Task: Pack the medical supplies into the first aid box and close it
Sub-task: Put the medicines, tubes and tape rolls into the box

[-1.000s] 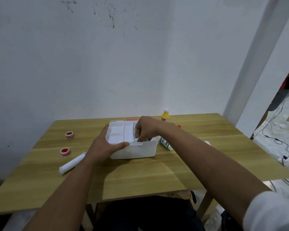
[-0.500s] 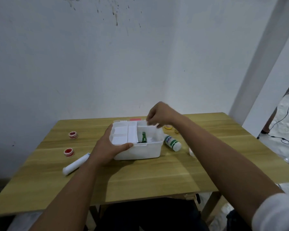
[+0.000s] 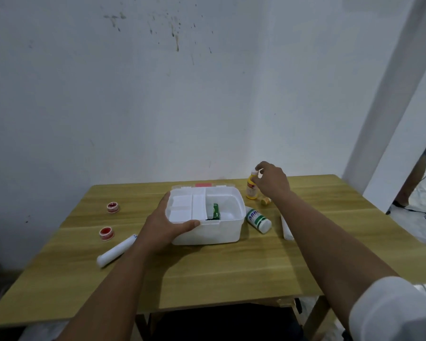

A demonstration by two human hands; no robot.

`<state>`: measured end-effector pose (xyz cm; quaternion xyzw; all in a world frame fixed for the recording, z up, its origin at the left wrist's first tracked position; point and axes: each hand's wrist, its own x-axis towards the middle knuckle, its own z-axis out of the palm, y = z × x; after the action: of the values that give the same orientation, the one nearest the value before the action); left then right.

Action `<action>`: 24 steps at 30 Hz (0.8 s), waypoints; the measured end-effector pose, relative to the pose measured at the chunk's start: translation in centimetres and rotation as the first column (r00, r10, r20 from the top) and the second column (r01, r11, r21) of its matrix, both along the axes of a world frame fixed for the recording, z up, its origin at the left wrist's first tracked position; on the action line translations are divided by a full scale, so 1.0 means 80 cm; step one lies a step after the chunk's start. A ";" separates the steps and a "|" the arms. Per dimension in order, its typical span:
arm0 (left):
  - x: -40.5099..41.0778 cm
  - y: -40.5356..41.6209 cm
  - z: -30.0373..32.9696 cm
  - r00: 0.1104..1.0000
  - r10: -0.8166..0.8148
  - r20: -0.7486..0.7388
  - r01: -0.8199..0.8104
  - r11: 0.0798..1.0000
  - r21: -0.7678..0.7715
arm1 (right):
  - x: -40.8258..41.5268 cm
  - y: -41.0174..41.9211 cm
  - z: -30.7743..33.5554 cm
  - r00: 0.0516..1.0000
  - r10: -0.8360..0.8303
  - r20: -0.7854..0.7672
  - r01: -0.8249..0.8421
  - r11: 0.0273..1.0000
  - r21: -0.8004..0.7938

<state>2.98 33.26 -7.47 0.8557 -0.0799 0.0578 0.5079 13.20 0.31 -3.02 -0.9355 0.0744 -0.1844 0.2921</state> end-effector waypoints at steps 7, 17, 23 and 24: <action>-0.001 0.002 0.002 1.000 -0.002 -0.004 0.002 1.000 -0.010 | -0.001 -0.002 -0.004 1.000 0.016 -0.016 -0.014 0.997 0.077; -0.002 0.001 0.000 1.000 -0.001 -0.009 0.001 1.000 0.003 | -0.003 0.001 -0.012 0.998 0.005 0.069 -0.008 0.999 0.039; 0.001 0.001 -0.002 1.000 0.000 -0.009 0.000 1.000 0.007 | -0.016 0.005 0.029 0.971 0.085 0.225 -0.108 0.990 0.092; 0.001 0.001 -0.003 1.000 0.000 -0.013 0.000 1.000 0.010 | -0.017 0.008 0.044 0.961 0.108 0.254 -0.134 0.987 0.086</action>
<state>3.09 33.34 -7.69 0.8586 -0.0768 0.0520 0.5042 11.82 0.98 0.53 -0.8916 -0.0107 -0.2779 0.3574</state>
